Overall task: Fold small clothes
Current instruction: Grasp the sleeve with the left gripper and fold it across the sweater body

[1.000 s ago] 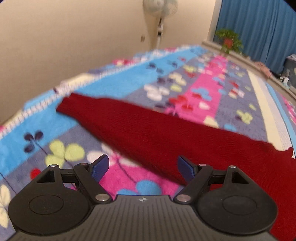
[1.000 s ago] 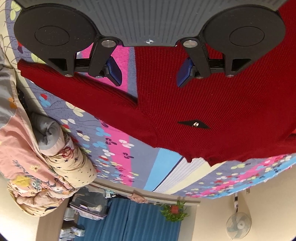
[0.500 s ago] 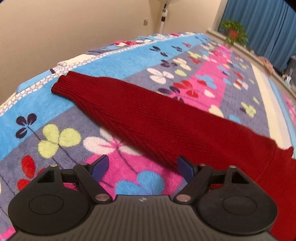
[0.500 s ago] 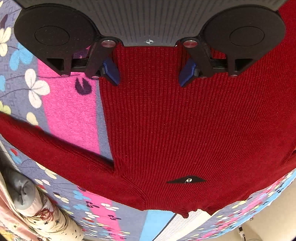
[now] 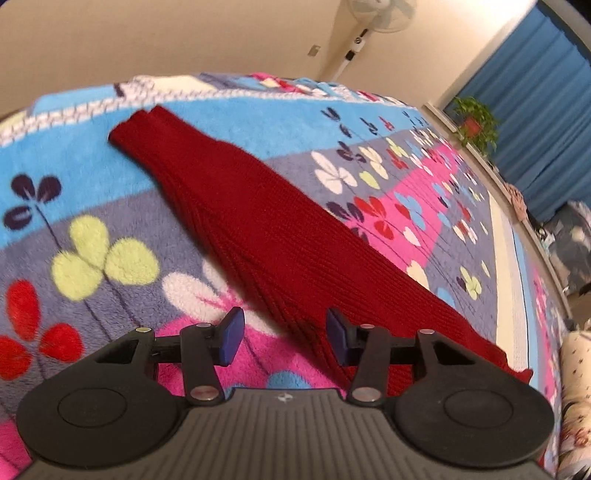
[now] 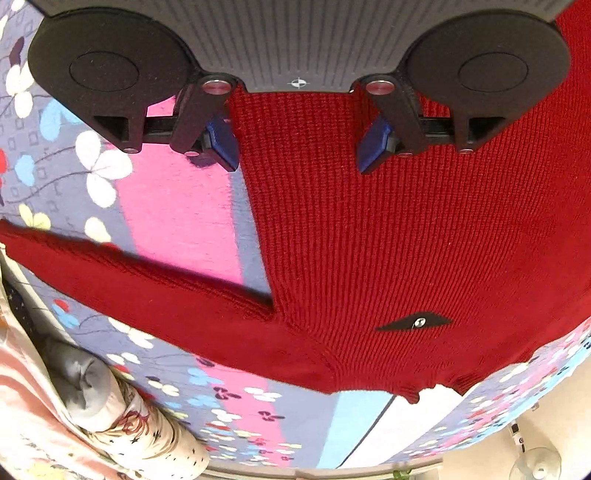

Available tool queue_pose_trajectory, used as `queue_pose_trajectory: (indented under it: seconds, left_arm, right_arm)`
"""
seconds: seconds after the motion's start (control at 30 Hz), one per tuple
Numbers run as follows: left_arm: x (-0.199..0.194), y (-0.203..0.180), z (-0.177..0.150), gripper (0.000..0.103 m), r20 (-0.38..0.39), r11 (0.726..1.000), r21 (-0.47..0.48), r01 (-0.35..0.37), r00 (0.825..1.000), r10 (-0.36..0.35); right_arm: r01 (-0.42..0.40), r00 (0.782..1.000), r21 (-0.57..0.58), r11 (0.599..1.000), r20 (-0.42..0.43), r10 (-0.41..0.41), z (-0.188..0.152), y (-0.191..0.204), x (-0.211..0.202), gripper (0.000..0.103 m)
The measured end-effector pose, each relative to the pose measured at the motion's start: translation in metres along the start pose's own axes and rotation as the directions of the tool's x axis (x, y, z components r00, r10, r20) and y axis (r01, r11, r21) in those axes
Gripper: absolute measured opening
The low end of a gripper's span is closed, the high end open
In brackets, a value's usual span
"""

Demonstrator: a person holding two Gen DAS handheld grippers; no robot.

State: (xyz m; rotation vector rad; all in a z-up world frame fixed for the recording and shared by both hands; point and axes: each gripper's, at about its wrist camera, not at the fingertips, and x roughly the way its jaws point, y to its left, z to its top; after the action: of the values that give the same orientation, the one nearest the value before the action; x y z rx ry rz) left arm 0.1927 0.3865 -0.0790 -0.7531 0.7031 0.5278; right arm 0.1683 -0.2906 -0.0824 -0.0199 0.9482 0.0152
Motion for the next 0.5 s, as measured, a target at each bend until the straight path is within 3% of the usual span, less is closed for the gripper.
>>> queue_pose_trajectory:
  seconds: [0.13, 0.27, 0.4, 0.5]
  left_arm:
    - [0.009, 0.001, 0.003, 0.05, 0.012, 1.0, 0.002, -0.007, 1.0, 0.007]
    - [0.014, -0.002, 0.002, 0.025, 0.036, 0.999, 0.041, -0.027, 0.999, 0.025]
    - [0.013, -0.007, 0.0, 0.014, 0.058, 0.997, 0.072, -0.032, 0.998, 0.027]
    - [0.001, -0.024, -0.002, 0.011, 0.123, 0.987, 0.15, -0.054, 0.992, 0.036]
  right_arm:
    - [0.006, 1.0, -0.03, 1.0, -0.01, -0.007, 0.001, 0.008, 0.007, 0.072]
    - [0.002, 1.0, -0.037, 0.999, -0.011, -0.003, 0.003, 0.011, 0.008, 0.072]
    - [0.0, 1.0, -0.038, 0.999, -0.013, -0.001, 0.004, 0.009, 0.008, 0.072]
    - [-0.002, 1.0, -0.033, 0.999, -0.011, 0.002, 0.005, 0.007, 0.006, 0.072]
